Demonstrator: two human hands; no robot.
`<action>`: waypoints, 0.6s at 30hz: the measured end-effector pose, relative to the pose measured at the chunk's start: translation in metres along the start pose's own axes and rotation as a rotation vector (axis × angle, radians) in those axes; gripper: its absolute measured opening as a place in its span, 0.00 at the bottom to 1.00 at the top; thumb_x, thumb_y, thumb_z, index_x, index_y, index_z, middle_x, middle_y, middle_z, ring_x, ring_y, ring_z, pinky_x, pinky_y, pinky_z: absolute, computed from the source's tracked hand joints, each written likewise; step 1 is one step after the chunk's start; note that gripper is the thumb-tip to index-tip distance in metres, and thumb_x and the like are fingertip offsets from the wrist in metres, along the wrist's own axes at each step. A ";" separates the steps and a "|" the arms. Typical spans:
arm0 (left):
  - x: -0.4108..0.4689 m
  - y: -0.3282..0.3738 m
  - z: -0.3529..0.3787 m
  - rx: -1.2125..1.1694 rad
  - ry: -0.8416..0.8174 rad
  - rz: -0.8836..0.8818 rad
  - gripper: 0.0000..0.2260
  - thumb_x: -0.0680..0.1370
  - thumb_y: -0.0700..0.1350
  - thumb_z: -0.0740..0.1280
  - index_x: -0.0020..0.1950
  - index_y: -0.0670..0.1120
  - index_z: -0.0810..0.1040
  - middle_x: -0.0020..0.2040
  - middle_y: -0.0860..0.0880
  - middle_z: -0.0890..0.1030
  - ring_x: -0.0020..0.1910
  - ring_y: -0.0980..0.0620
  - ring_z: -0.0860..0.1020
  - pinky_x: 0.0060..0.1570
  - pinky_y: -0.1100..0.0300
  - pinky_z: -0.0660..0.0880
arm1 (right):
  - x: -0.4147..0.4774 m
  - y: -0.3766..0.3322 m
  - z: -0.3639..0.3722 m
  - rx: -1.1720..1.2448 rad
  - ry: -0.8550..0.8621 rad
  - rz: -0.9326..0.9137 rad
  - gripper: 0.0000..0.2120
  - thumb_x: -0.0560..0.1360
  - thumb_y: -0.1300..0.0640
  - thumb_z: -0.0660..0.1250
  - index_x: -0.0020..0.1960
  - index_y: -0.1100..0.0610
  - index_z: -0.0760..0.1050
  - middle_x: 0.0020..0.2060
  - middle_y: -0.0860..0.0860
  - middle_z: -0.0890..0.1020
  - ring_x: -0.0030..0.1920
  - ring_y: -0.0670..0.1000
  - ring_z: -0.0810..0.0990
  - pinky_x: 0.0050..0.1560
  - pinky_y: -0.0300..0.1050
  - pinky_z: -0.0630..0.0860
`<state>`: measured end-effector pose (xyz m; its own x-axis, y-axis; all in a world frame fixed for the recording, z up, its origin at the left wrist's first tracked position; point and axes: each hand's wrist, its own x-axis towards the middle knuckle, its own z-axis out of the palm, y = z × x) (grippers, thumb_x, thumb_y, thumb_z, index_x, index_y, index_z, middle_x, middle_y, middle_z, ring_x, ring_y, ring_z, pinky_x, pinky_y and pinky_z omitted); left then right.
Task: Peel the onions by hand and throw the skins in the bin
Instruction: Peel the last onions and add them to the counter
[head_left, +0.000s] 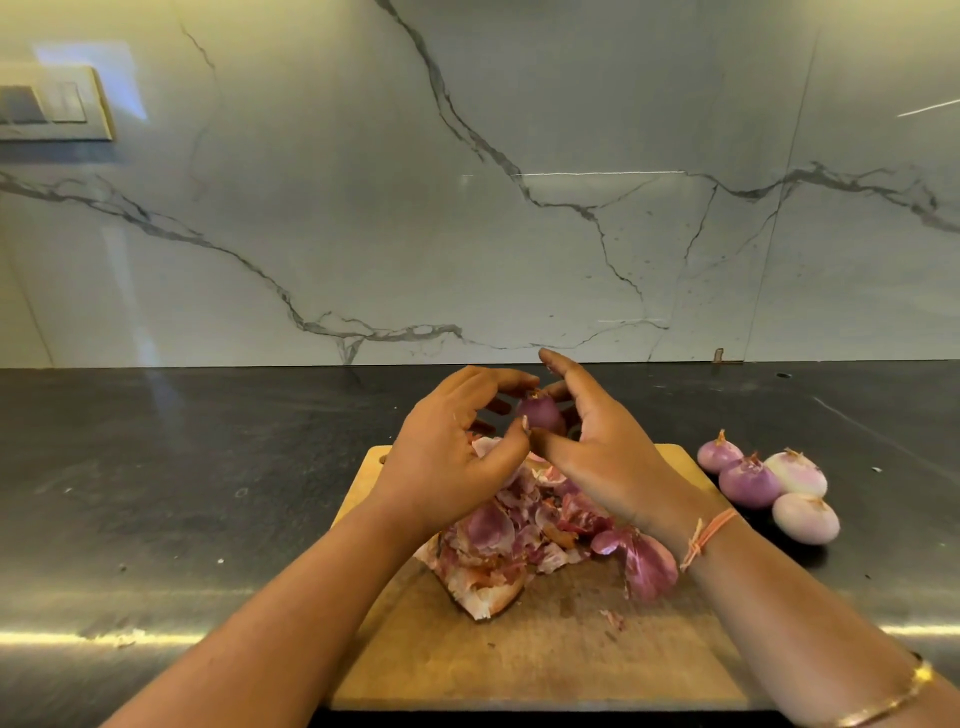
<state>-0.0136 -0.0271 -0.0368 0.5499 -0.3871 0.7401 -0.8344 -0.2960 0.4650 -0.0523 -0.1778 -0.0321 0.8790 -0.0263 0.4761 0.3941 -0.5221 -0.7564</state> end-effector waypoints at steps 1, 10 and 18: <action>0.000 0.001 0.000 0.004 -0.005 0.003 0.15 0.73 0.53 0.64 0.58 0.53 0.78 0.53 0.61 0.78 0.51 0.61 0.78 0.50 0.63 0.77 | 0.000 0.001 0.000 -0.018 0.007 -0.012 0.32 0.75 0.59 0.68 0.75 0.49 0.59 0.50 0.44 0.74 0.49 0.42 0.76 0.45 0.30 0.70; 0.003 0.000 0.000 -0.043 0.114 -0.089 0.04 0.75 0.42 0.71 0.47 0.50 0.81 0.44 0.57 0.81 0.43 0.59 0.80 0.46 0.57 0.79 | -0.003 0.001 0.000 -0.121 0.019 -0.078 0.27 0.74 0.54 0.71 0.70 0.47 0.65 0.50 0.44 0.76 0.45 0.44 0.78 0.41 0.31 0.72; 0.002 0.006 -0.001 -0.291 0.155 -0.242 0.07 0.75 0.40 0.70 0.44 0.53 0.79 0.40 0.57 0.83 0.41 0.61 0.80 0.42 0.67 0.76 | -0.002 0.004 0.001 -0.120 0.037 -0.157 0.28 0.75 0.56 0.69 0.72 0.44 0.65 0.56 0.43 0.73 0.55 0.38 0.73 0.52 0.26 0.69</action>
<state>-0.0173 -0.0288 -0.0318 0.7378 -0.1942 0.6464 -0.6700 -0.0945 0.7363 -0.0519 -0.1786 -0.0363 0.7982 0.0332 0.6014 0.4885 -0.6198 -0.6142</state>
